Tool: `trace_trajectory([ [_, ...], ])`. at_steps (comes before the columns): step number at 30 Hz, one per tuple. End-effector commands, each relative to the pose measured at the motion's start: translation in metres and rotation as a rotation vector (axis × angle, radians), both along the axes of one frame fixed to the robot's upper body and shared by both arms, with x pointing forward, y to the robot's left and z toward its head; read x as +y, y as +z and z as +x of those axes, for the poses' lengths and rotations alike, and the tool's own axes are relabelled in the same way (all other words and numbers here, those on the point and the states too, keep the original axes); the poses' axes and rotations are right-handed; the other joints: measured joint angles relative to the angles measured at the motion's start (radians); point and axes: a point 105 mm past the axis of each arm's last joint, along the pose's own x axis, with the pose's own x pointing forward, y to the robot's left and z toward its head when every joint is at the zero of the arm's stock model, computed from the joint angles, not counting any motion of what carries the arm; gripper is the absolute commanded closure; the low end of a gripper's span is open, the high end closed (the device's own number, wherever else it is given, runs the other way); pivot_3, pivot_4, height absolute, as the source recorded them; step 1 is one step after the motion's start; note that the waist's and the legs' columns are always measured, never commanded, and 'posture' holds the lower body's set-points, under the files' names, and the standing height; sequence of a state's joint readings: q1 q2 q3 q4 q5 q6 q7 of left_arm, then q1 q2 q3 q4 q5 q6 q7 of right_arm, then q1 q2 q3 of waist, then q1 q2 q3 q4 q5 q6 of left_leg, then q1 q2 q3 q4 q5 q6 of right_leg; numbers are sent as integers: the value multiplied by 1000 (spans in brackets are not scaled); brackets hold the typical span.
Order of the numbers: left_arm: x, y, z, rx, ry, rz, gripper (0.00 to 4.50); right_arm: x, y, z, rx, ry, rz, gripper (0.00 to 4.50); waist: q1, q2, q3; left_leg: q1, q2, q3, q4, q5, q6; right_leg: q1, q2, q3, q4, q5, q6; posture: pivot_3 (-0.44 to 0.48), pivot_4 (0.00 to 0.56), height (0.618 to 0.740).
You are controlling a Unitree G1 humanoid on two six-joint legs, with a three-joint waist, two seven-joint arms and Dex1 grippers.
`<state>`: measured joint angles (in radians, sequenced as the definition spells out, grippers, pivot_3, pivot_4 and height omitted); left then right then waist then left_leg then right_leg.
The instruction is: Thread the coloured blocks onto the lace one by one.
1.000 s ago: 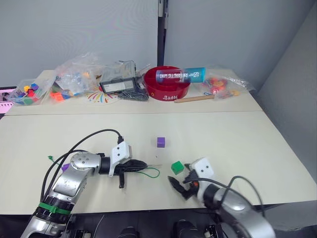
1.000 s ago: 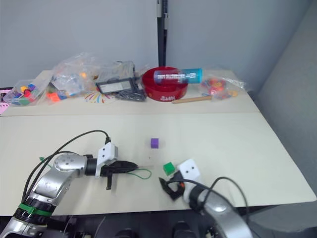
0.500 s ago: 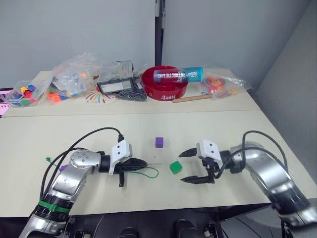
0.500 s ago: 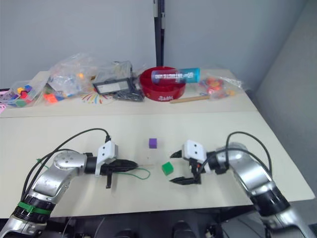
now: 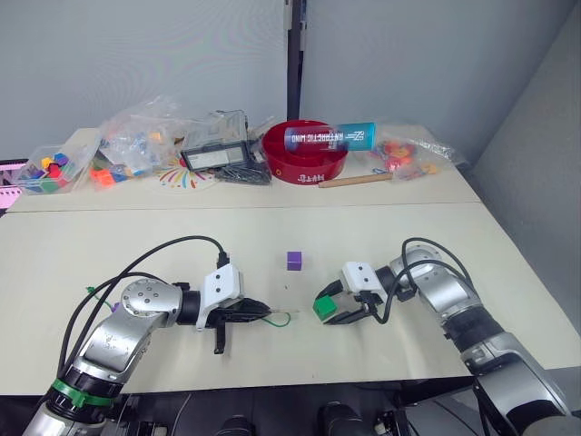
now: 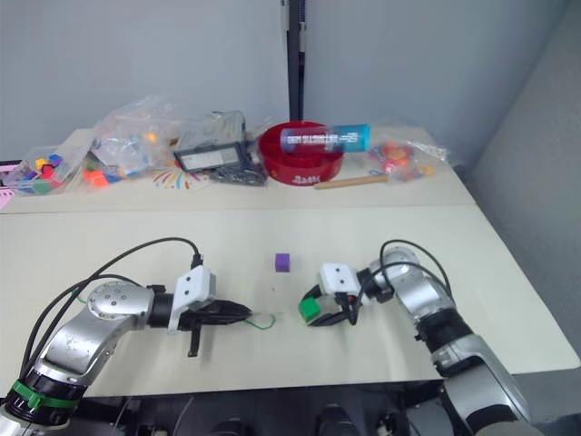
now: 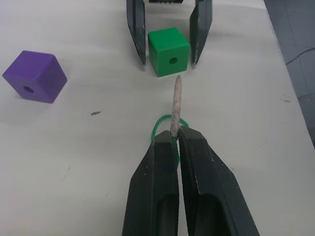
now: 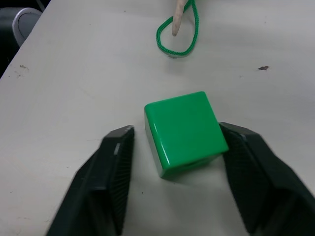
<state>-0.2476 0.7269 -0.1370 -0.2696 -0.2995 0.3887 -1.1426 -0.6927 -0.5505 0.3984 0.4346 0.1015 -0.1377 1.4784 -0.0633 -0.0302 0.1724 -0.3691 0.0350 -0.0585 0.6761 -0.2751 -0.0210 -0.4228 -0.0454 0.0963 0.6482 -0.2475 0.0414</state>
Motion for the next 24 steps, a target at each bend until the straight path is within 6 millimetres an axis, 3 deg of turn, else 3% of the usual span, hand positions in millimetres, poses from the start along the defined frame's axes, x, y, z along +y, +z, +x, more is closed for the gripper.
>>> trace_trajectory([
  [1,1,8,-2,-32,0,0,4500,1,10,3,-26,-5,41,3189,0,0,0,0,0,0,0,0,0,0,0,0,0,0,0,0,150,740],
  [8,-2,6,3,-82,4,55,4500,2,10,0,36,-149,89,3306,2,0,0,0,0,0,0,0,0,0,0,0,0,0,0,0,150,740],
  [13,-9,7,11,-113,11,83,4500,6,-7,-17,123,-282,100,3306,13,0,0,0,0,0,0,0,0,0,0,0,1,0,0,0,150,740],
  [16,-15,6,13,-114,4,82,4500,6,-19,-24,135,-312,76,3306,13,0,0,1,0,0,0,0,0,0,1,0,1,0,0,0,150,740],
  [24,-32,3,16,-119,-30,105,4500,6,-19,-24,142,-339,67,3306,11,0,0,1,0,0,0,0,0,1,1,0,1,0,0,0,150,740],
])
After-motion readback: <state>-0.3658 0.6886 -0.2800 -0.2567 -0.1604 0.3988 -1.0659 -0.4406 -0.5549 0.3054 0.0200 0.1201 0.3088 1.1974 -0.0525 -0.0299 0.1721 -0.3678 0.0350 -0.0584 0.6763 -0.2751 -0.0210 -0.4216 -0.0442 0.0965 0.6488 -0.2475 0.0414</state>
